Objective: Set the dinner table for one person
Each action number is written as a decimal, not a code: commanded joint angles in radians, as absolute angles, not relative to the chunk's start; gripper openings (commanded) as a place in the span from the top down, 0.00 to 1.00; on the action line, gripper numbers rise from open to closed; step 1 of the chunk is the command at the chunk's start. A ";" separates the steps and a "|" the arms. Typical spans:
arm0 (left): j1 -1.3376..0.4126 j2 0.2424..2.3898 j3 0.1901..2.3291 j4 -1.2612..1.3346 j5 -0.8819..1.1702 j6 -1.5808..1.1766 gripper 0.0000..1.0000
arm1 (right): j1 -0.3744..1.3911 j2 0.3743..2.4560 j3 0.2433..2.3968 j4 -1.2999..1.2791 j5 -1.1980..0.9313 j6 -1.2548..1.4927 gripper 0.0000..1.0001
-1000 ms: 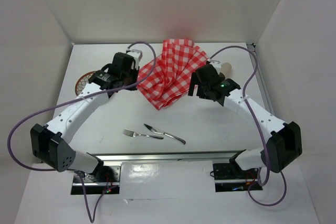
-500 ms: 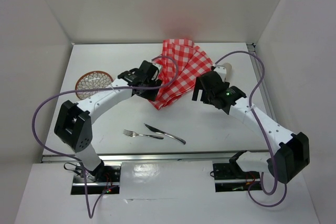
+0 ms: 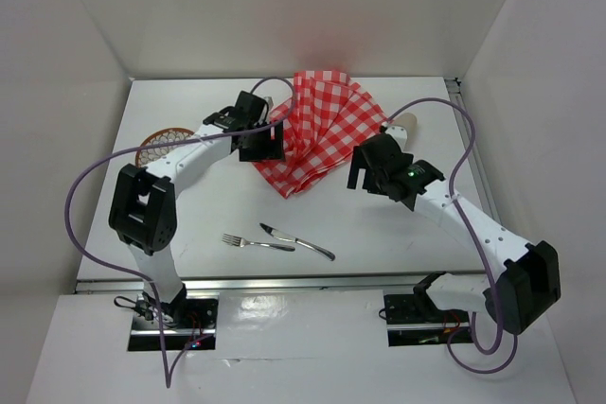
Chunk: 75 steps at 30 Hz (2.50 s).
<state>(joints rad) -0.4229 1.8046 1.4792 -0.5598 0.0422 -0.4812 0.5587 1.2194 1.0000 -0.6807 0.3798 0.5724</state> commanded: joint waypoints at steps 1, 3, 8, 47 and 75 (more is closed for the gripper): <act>-0.408 1.812 1.456 -0.483 0.159 -0.613 0.16 | 0.565 1.172 1.009 -0.678 0.402 0.551 0.00; -0.408 1.812 1.445 -0.483 0.160 -0.659 0.14 | 0.565 1.172 1.009 -0.687 0.402 0.551 0.00; -0.388 1.793 1.385 -0.453 0.160 -0.724 0.11 | 0.565 1.163 1.009 -0.706 0.402 0.551 0.00; -0.359 1.740 1.537 -0.400 0.167 -0.784 1.00 | 0.565 1.250 0.865 -0.385 0.012 0.866 0.00; -0.258 1.592 1.431 -0.279 0.241 -0.960 1.00 | 0.741 1.824 1.005 -0.331 0.167 1.365 0.38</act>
